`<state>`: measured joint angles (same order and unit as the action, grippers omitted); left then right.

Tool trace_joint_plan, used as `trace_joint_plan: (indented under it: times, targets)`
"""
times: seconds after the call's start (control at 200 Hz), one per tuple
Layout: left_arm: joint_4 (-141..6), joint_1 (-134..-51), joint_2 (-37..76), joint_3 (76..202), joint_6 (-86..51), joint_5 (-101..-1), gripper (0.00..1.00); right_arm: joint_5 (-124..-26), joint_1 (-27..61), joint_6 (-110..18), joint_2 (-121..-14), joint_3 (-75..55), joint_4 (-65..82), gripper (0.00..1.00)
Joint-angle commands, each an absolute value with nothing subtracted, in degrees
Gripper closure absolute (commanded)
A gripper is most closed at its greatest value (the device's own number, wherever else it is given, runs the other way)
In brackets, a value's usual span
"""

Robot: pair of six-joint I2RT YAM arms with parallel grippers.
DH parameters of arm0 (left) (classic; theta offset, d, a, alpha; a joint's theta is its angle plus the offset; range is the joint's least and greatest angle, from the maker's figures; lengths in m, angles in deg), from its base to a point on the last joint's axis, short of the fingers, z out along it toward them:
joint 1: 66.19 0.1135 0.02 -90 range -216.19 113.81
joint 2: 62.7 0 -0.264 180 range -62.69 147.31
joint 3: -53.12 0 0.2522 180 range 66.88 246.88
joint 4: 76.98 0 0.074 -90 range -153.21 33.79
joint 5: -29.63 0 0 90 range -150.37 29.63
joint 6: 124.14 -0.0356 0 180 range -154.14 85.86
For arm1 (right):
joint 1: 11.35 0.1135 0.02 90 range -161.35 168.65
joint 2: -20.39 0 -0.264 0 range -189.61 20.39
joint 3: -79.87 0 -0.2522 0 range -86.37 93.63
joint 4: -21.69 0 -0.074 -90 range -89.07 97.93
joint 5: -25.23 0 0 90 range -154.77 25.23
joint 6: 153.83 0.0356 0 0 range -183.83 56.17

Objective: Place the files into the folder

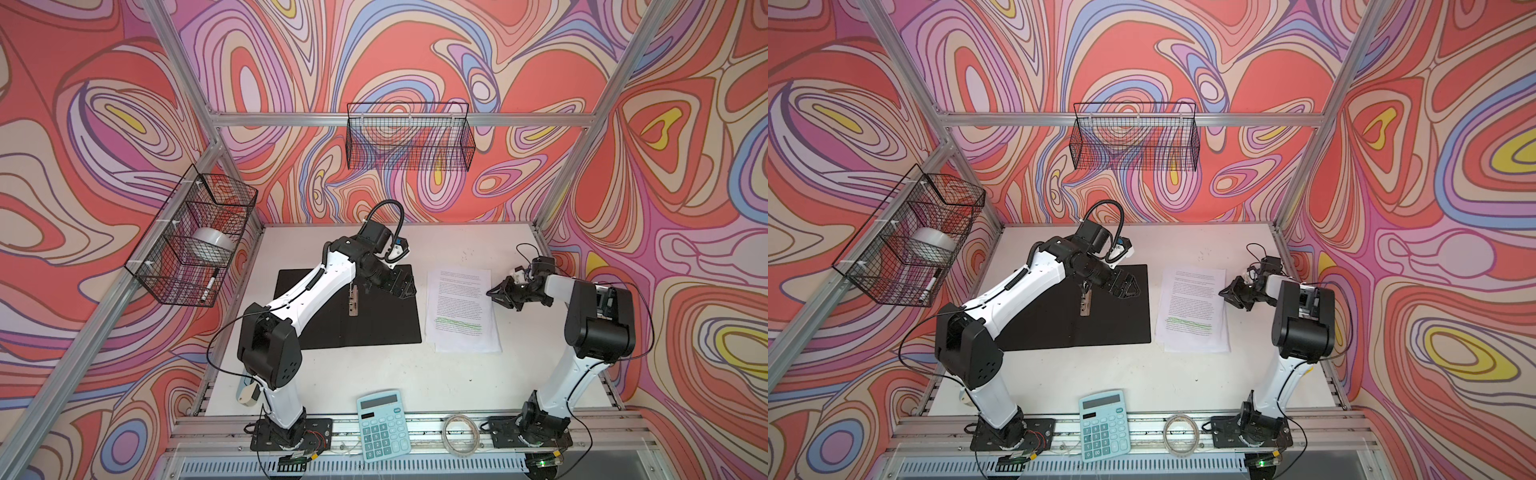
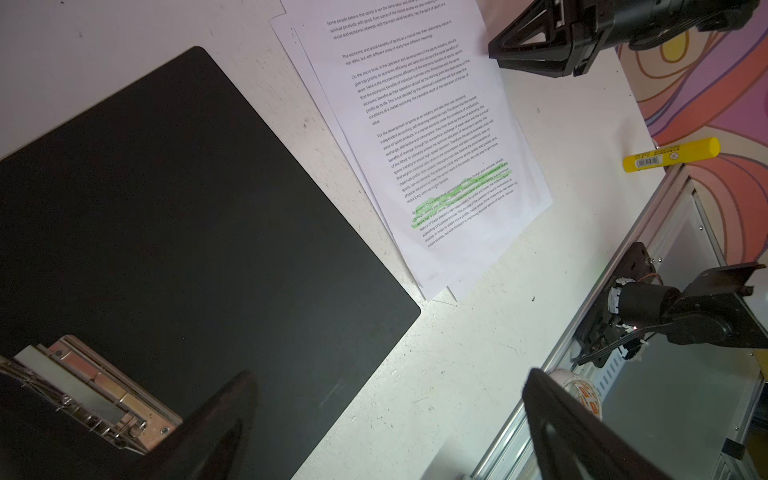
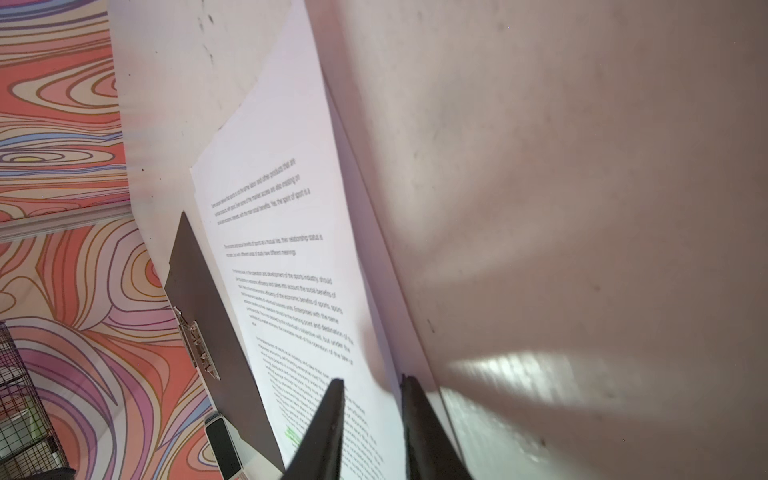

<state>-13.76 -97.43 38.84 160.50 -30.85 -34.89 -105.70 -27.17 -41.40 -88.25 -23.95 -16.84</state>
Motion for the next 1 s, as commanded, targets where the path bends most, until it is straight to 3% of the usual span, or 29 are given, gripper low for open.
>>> trace_joint_plan:
  times: [0.0, 0.351, 0.997]
  targets:
    - [-13.82, -97.75, 38.35, 161.12, -30.60, -35.24, 0.00, -108.11, -27.69, -41.25, -86.76, -24.05, -15.98, 0.77]
    - [-13.65, -97.76, 38.52, 161.41, -30.63, -35.36, 0.00, -112.99, -27.70, -41.17, -85.30, -24.40, -15.75, 0.82]
    - [-13.56, -97.74, 39.02, 162.20, -30.14, -34.89, 0.00, -114.19, -27.66, -42.98, -86.30, -26.46, -16.02, 0.77]
